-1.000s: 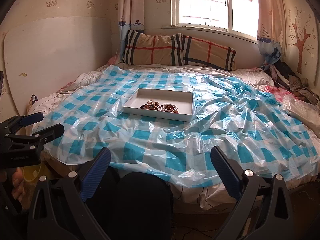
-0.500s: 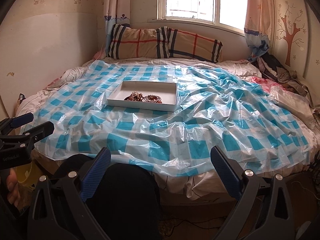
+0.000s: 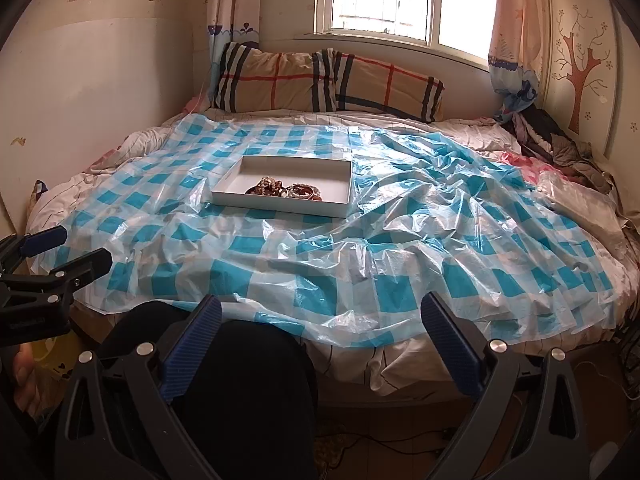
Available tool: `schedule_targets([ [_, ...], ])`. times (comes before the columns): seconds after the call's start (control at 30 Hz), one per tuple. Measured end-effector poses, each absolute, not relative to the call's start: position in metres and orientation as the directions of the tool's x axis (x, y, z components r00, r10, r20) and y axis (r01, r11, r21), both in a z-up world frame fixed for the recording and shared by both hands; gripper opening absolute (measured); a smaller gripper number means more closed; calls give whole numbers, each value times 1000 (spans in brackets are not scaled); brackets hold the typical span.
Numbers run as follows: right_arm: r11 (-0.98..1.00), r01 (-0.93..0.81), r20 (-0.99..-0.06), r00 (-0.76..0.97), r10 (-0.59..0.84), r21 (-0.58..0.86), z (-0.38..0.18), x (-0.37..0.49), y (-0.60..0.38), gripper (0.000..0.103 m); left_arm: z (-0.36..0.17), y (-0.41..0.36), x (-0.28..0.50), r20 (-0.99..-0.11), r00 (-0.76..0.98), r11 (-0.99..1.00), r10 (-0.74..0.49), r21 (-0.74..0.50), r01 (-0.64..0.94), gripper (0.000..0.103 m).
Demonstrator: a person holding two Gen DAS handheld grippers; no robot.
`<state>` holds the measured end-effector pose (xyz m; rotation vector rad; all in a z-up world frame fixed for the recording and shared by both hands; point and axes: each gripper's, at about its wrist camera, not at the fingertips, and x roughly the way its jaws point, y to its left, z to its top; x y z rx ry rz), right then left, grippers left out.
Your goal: Organize jewelry
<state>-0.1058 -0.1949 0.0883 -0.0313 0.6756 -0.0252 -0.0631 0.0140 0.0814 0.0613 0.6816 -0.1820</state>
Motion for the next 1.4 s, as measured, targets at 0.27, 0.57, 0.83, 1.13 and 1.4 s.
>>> schedule_targets([
  [0.27, 999, 14, -625, 780, -34, -38, 89, -106, -194, 96, 81, 15, -63, -632, 761, 983, -146, -3, 186, 95],
  [0.57, 999, 13, -624, 781, -35, -39, 89, -106, -194, 96, 81, 15, -64, -631, 762, 982, -148, -2, 189, 95],
  [0.83, 999, 12, -622, 782, -37, -44, 89, -107, -193, 96, 82, 18, -73, -623, 768, 981, -147, 5, 192, 95],
  [1.13, 999, 10, -620, 784, -38, -49, 90, -108, -193, 96, 90, 17, -82, -615, 774, 981, -150, 2, 192, 95],
  [1.4, 999, 11, -620, 784, -39, -49, 89, -109, -191, 96, 93, 14, -88, -615, 777, 981, -135, 29, 193, 95],
])
